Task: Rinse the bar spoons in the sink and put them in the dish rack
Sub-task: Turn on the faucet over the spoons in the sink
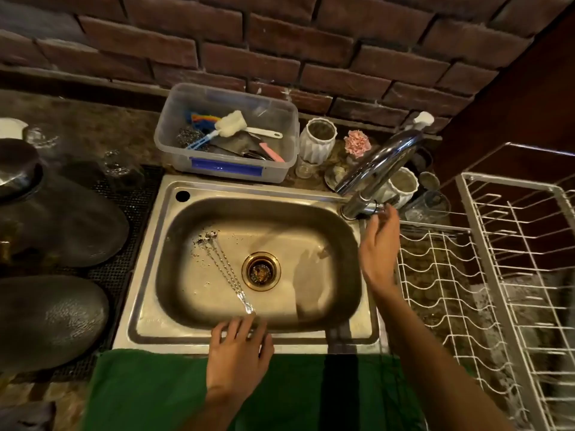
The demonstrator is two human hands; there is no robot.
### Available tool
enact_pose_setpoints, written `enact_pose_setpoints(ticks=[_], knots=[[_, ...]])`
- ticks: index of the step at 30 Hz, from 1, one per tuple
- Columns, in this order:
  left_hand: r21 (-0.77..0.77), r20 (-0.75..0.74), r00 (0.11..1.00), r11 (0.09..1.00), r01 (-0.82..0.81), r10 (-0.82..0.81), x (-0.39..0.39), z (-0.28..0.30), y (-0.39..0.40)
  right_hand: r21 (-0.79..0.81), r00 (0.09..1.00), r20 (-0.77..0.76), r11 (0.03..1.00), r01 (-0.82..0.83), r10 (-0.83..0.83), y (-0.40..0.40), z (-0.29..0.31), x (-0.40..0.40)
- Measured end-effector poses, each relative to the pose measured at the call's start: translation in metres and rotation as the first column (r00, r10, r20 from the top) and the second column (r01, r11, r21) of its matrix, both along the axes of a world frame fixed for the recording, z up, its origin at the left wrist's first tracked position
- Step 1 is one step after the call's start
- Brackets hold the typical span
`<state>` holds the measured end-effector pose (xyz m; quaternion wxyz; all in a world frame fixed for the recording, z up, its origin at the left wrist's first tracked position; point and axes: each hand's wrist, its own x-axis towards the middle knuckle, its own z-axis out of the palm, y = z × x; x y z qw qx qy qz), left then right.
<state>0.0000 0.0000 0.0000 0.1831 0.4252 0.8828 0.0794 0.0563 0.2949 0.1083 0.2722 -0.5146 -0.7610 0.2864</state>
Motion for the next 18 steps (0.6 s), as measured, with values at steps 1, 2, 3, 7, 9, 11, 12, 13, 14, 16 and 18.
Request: enact_pose_setpoints(ticks=[1,2,3,7,9,11,12,13,14,16,18], knots=[[-0.004,0.017,1.000,1.000,0.006,-0.006,-0.002,0.002,0.000,0.004,0.999,-0.020,0.999,0.045,-0.045,0.011,0.000,-0.006],[-0.008,0.016,1.000,1.000,0.017,-0.017,-0.003,0.004,0.001,-0.025,0.996,-0.026,0.996,0.082,-0.083,0.018,0.002,-0.012],[0.000,-0.010,0.999,0.999,0.032,-0.032,-0.002,0.003,0.001,-0.038,0.992,-0.021,0.991,0.126,-0.127,0.028,0.003,-0.019],[-0.003,-0.041,0.997,0.998,0.069,-0.069,0.000,0.002,0.000,-0.110,0.953,0.096,0.948,0.298,-0.288,0.057,0.000,-0.038],[0.012,-0.039,0.998,0.998,0.059,-0.059,-0.001,0.001,0.000,-0.111,0.926,0.181,0.928,0.355,-0.332,0.068,0.002,-0.042],[0.016,-0.015,0.999,0.999,0.043,-0.043,-0.001,0.003,0.000,-0.070,0.907,0.325,0.950,0.305,-0.267,0.077,0.004,-0.042],[0.022,-0.009,0.999,0.999,0.039,-0.039,0.000,0.002,0.000,-0.059,0.890,0.404,0.965,0.256,-0.212,0.080,0.004,-0.041],[0.020,-0.001,0.999,0.999,0.035,-0.035,0.000,0.002,0.000,-0.058,0.870,0.465,0.974,0.217,-0.166,0.081,0.003,-0.040],[0.019,-0.001,0.999,0.999,0.033,-0.033,0.000,0.001,0.000,-0.062,0.857,0.496,0.978,0.198,-0.142,0.082,0.002,-0.039],[0.017,-0.004,1.000,0.999,0.030,-0.030,0.000,0.001,-0.001,-0.069,0.833,0.545,0.986,0.155,-0.093,0.088,0.006,-0.038],[0.011,-0.002,0.999,0.999,0.032,-0.032,-0.001,0.002,-0.001,-0.068,0.778,0.628,0.995,0.066,-0.009,0.099,0.015,-0.038]])
